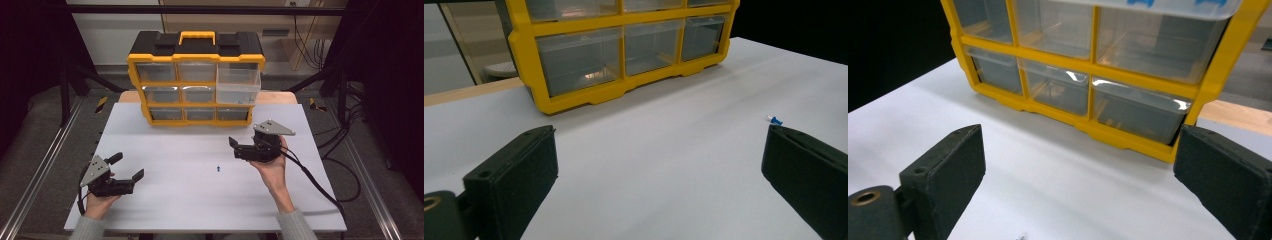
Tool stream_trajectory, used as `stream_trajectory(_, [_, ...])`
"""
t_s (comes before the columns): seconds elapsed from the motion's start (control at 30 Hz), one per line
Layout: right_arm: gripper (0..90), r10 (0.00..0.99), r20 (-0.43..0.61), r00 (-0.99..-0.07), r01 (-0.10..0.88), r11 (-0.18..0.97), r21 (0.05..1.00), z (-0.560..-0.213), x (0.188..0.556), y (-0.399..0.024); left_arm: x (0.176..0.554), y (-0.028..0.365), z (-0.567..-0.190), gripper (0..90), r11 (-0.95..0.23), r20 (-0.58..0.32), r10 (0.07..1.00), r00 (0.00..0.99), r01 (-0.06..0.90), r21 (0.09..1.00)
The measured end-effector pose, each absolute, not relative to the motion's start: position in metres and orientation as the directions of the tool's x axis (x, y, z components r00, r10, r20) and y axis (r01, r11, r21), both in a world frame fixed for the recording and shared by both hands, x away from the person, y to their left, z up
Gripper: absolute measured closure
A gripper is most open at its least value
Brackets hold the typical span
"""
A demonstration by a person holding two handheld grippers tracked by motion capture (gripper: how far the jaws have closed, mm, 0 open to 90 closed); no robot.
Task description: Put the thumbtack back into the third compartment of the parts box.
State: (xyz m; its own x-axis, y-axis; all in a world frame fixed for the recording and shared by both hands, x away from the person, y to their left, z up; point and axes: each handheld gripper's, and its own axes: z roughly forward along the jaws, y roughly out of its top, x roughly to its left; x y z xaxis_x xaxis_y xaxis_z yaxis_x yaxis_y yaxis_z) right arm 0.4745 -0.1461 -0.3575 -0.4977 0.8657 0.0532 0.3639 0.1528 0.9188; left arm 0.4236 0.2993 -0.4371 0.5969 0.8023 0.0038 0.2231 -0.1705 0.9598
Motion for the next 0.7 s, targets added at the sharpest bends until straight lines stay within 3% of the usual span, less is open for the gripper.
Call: stream_trajectory(0.7, [9.4, 0.847, 0.046, -0.529, 0.437, 0.225, 0.871, -0.403, 0.474, -0.120, 0.423, 0.299, -0.437, 1.2, -0.171, 0.005, 0.802, 0.598, 0.223, 0.960])
